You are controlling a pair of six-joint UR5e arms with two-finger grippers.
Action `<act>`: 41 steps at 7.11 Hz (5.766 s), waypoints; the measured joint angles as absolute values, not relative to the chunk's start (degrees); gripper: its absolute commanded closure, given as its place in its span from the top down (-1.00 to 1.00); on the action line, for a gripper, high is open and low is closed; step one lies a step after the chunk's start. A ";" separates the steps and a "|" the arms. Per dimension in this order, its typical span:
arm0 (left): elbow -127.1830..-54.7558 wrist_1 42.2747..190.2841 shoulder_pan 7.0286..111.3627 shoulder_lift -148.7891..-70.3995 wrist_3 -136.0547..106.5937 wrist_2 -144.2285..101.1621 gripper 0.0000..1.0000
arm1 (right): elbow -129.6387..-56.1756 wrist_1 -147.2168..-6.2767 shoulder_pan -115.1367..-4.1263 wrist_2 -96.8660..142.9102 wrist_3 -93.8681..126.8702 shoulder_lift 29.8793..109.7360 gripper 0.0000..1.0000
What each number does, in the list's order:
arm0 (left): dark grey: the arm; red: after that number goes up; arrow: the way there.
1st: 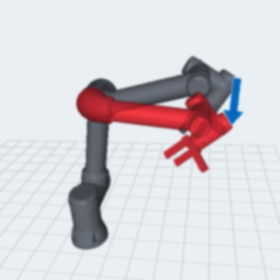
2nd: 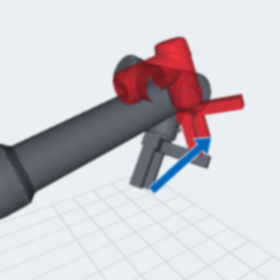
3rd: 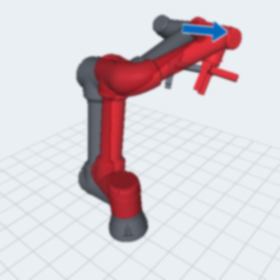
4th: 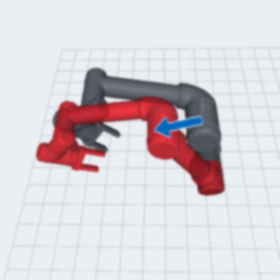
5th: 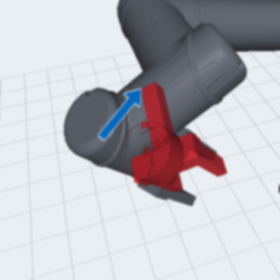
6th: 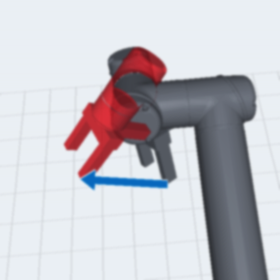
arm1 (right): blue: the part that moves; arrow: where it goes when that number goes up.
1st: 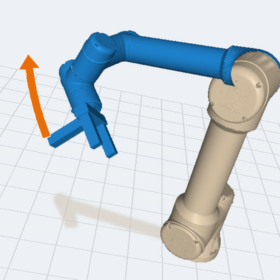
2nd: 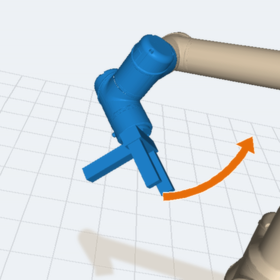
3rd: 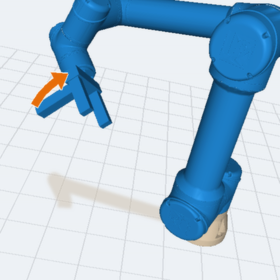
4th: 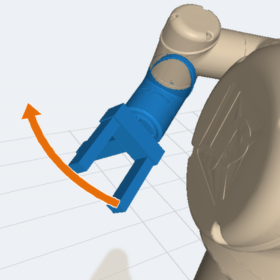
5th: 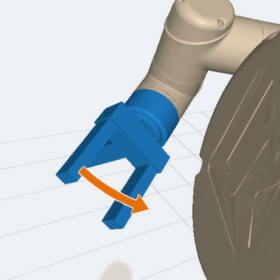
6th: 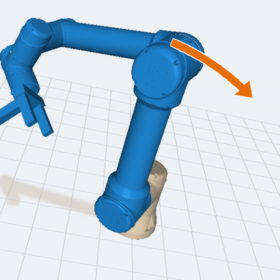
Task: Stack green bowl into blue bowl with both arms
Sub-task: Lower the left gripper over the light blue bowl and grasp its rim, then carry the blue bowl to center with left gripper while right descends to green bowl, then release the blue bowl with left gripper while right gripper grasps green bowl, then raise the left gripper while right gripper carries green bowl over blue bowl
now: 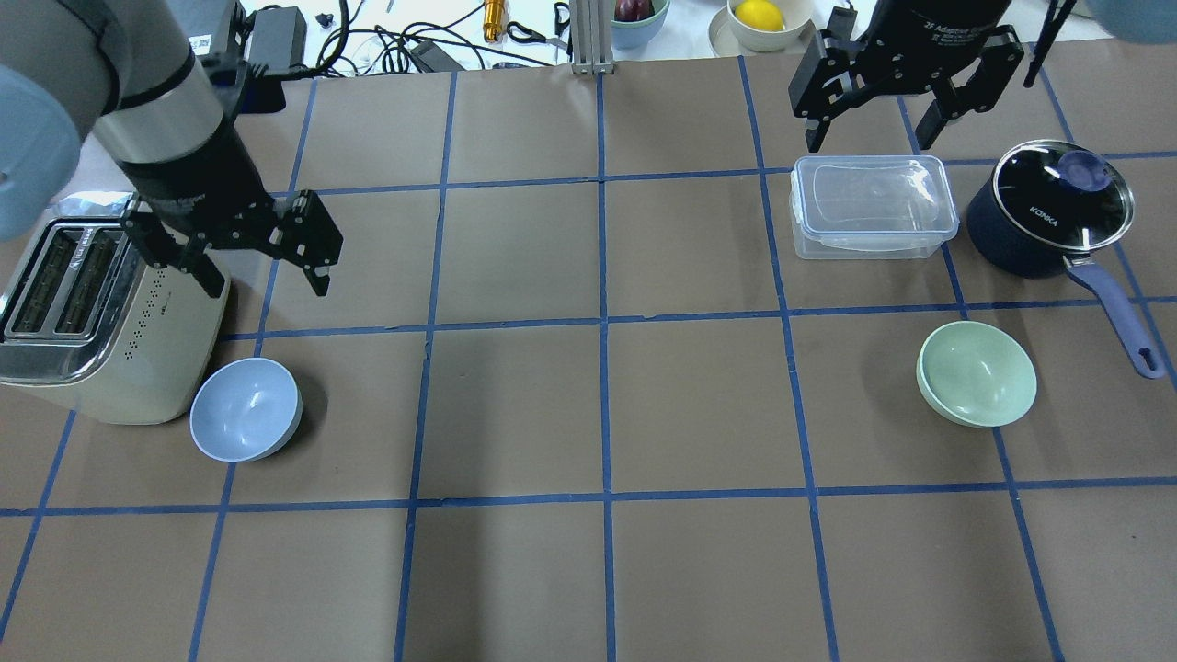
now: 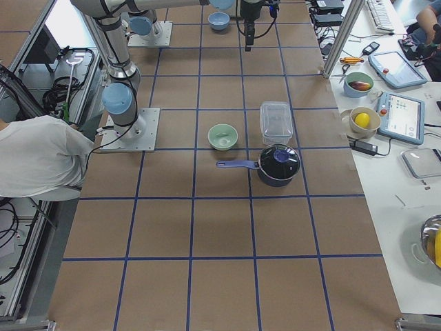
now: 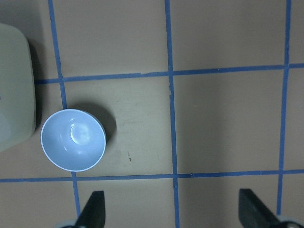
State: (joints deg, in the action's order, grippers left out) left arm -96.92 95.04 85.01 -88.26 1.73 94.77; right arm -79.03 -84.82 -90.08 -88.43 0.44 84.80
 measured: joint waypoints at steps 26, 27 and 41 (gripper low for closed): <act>-87.57 55.82 116.44 -121.67 -21.86 94.50 1.00 | -125.52 -135.53 -55.81 -91.21 -40.54 79.87 -1.00; -87.34 56.24 114.92 -119.81 -18.50 94.39 1.00 | -125.17 -134.95 -55.83 -91.12 -40.45 80.02 -1.00; -86.24 84.26 88.51 -91.11 6.17 91.25 1.00 | -88.73 -115.64 -105.58 -82.47 25.53 63.52 -1.00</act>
State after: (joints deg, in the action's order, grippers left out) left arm -86.24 84.26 88.51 -91.11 6.17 91.25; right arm -88.73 -115.64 -105.58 -82.47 25.53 63.52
